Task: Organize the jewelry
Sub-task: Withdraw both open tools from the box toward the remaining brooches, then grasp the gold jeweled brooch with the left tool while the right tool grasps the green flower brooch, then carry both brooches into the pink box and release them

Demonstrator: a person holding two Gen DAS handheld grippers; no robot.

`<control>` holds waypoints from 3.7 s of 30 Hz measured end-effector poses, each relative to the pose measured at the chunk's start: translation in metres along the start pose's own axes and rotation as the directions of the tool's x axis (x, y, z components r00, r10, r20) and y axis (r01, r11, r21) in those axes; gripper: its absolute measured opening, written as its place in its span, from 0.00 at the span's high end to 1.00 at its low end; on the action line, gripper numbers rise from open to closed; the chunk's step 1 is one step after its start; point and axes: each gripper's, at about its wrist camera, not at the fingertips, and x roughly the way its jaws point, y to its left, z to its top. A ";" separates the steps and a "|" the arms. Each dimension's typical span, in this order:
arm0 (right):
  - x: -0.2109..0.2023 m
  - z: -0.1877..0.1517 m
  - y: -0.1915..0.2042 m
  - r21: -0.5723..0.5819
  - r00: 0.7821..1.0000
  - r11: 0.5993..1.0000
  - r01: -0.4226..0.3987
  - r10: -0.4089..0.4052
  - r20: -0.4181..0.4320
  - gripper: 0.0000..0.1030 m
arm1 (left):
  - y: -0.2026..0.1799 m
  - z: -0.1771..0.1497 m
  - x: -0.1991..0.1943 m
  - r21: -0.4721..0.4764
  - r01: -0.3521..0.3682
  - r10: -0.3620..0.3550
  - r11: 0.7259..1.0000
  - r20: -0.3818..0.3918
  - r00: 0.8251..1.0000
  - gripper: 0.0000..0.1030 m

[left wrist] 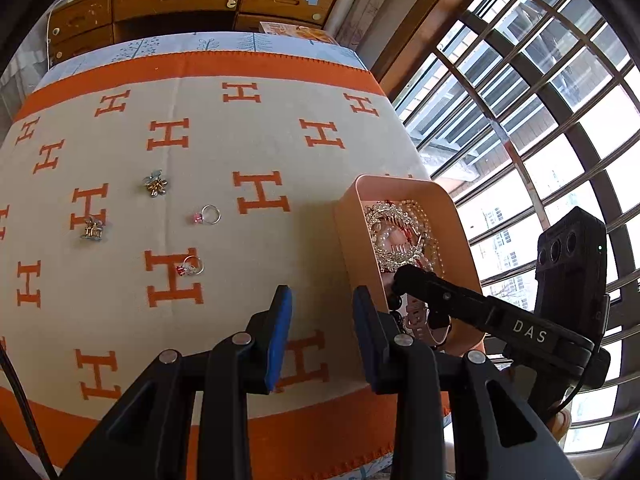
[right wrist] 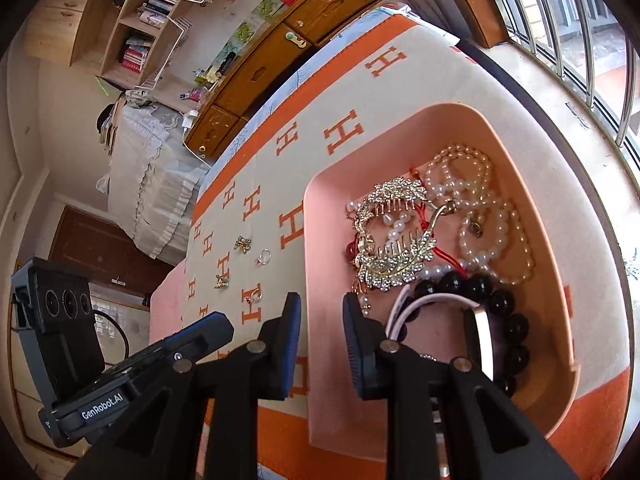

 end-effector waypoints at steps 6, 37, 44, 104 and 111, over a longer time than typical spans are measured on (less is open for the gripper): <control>-0.003 0.001 0.016 -0.047 0.999 0.999 0.026 -0.025 0.019 0.79 | 0.009 -0.003 -0.005 -0.018 -0.005 0.005 1.000 0.011 1.000 0.71; 0.053 0.013 0.174 -0.478 0.983 0.862 0.167 -0.183 0.014 0.73 | 0.166 0.011 -0.107 -0.225 -0.271 0.319 0.936 0.210 0.924 0.37; 0.113 0.033 0.180 -0.549 0.957 0.808 0.215 -0.287 -0.047 0.67 | 0.167 0.014 -0.057 -0.172 -0.274 0.298 0.946 0.131 0.946 0.37; -0.050 -0.011 0.007 -0.247 0.965 0.933 0.263 -0.257 0.058 0.80 | -0.091 -0.006 0.036 0.350 -0.046 0.044 0.935 0.013 0.999 0.82; -0.054 -0.016 -0.009 -0.213 0.959 0.935 0.282 -0.272 0.075 0.70 | -0.095 -0.014 0.034 0.376 -0.110 0.092 0.920 0.066 0.994 0.46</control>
